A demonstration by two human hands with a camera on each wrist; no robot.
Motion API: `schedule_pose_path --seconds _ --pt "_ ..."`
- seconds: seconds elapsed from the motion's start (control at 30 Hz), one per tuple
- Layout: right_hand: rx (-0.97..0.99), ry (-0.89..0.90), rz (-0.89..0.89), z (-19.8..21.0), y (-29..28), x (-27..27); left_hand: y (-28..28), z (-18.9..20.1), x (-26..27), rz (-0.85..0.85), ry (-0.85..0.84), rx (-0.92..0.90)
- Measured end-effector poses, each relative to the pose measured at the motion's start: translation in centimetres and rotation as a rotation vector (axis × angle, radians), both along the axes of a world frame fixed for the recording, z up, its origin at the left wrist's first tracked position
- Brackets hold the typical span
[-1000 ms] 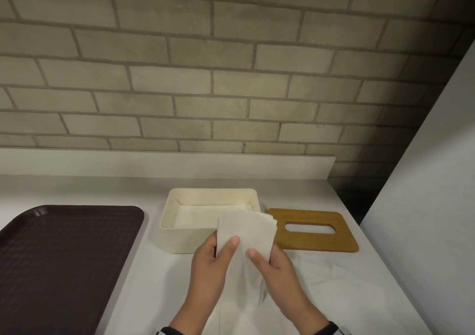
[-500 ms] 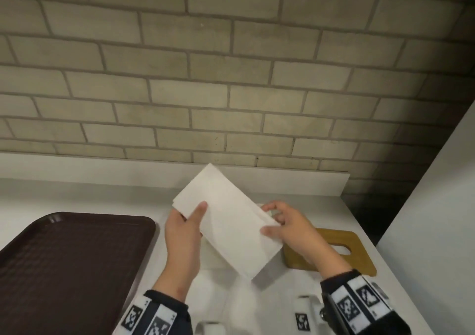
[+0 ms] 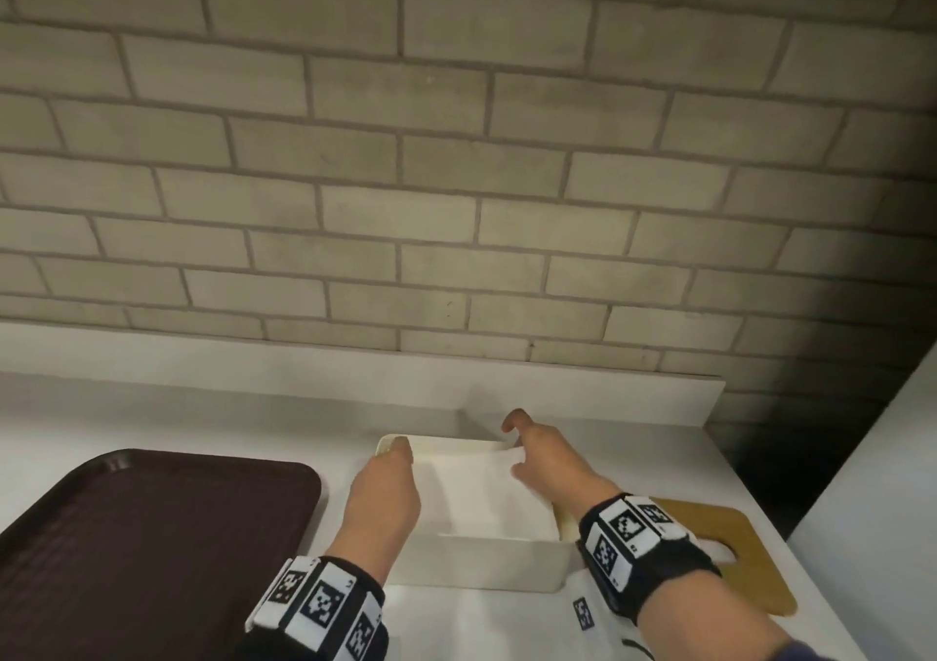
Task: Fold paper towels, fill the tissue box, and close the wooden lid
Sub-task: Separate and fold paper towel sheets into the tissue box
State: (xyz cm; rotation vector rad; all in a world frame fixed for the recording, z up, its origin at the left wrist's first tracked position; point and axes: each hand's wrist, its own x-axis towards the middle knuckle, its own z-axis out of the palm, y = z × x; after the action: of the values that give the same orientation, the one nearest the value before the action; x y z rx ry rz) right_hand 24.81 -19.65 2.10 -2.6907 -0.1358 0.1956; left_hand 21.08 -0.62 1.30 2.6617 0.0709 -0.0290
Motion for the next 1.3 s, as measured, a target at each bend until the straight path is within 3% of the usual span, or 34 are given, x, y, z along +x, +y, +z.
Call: schedule_pose_path --seconds 0.23,0.33,0.4,0.47,0.53,0.63,0.8,0.9,1.1,1.2,1.3 --pt "-0.242 -0.026 0.081 -1.4 0.3 -0.4 -0.5 -1.0 0.5 -0.090 0.062 0.353" --pt "-0.427 -0.177 0.125 -0.5 1.0 -1.0 -1.3 -0.2 0.7 -0.139 -0.008 0.416" --pt "-0.396 -0.253 0.177 0.2 2.1 -1.1 -1.9 0.2 1.2 -0.231 -0.065 0.450" --pt "-0.200 -0.134 0.222 0.2 3.4 -1.4 -2.7 0.2 1.8 -0.321 -0.004 0.408" --pt "-0.128 0.033 0.233 -0.6 4.1 -1.6 -3.2 -0.1 2.2 -0.351 0.158 0.384" --pt "-0.197 0.164 0.221 -1.9 3.8 -1.5 -2.8 -0.7 2.8 -0.368 0.280 0.425" --pt "-0.375 0.215 0.181 -1.8 2.2 -1.1 -1.3 -1.6 3.3 -0.353 0.270 0.520" --pt "-0.329 0.212 0.159 -1.0 1.5 -2.0 -1.0 -1.3 2.6 -0.300 0.218 0.448" --pt "-0.063 -0.065 0.083 0.8 -0.3 -7.9 0.1 1.0 -4.3 -0.179 -0.133 0.004" --pt "-0.066 -0.098 0.127 0.5 -1.0 -12.0 1.4 0.5 -9.2 -0.066 -0.137 -0.184" --pt "-0.123 -0.173 0.198 -0.5 -0.9 -15.5 2.6 -1.1 -12.8 0.012 -0.037 -0.238"
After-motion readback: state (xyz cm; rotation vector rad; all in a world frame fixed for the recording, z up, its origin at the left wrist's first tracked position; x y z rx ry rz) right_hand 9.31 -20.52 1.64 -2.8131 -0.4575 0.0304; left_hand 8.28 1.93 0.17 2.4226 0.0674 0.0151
